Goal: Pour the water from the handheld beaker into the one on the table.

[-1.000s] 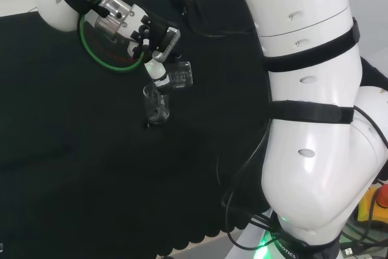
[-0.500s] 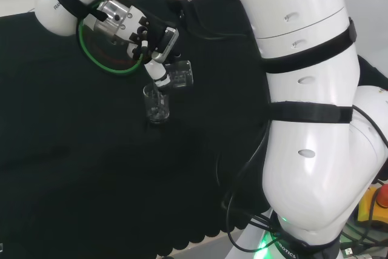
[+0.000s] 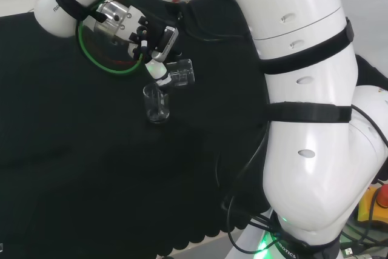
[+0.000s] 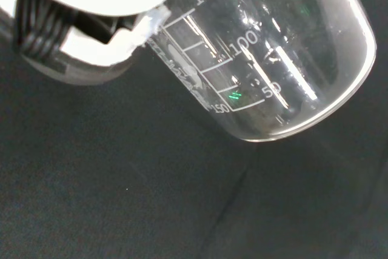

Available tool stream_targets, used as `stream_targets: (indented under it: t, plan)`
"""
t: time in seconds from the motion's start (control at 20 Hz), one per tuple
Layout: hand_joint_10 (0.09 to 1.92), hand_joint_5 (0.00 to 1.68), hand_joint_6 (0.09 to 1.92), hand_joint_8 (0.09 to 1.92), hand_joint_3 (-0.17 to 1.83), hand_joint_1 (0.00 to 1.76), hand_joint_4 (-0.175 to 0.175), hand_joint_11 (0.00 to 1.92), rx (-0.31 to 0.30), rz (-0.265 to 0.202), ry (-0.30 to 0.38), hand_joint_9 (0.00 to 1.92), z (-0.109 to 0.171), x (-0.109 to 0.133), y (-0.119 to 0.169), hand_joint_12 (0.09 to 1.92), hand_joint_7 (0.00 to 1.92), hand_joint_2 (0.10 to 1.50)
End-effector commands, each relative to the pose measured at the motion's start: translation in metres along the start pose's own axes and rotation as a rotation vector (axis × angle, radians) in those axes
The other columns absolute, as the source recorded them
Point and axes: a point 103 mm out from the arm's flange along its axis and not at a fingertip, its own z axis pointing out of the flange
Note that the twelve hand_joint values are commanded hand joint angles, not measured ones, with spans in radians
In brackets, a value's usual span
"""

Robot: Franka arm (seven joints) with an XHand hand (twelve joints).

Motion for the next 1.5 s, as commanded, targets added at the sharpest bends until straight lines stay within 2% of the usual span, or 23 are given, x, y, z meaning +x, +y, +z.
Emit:
stream_targets:
  t: [0.05,0.25,1.0,1.35,1.5]
  plan:
    - [0.09,1.40,0.32,0.09,0.40,1.32,-0.175,1.31,0.001,0.004,-0.001,1.63,-0.001,0.000,-0.001,0.72,1.57,0.75]
    - [0.09,1.40,0.32,0.09,0.40,1.32,-0.175,1.31,0.008,0.017,-0.007,1.63,-0.020,0.015,-0.012,0.72,1.57,0.75]
    - [0.09,1.40,0.32,0.09,0.40,1.32,-0.175,1.31,0.015,0.013,0.005,1.63,-0.019,0.013,-0.010,0.72,1.57,0.75]
    - [0.09,1.40,0.32,0.09,0.40,1.32,-0.175,1.31,-0.042,-0.011,0.077,1.63,-0.001,-0.004,-0.005,0.72,1.57,0.75]
    - [0.09,1.40,0.32,0.09,0.40,1.32,-0.175,1.31,-0.084,-0.034,0.131,1.63,0.009,-0.015,-0.005,0.72,1.57,0.75]
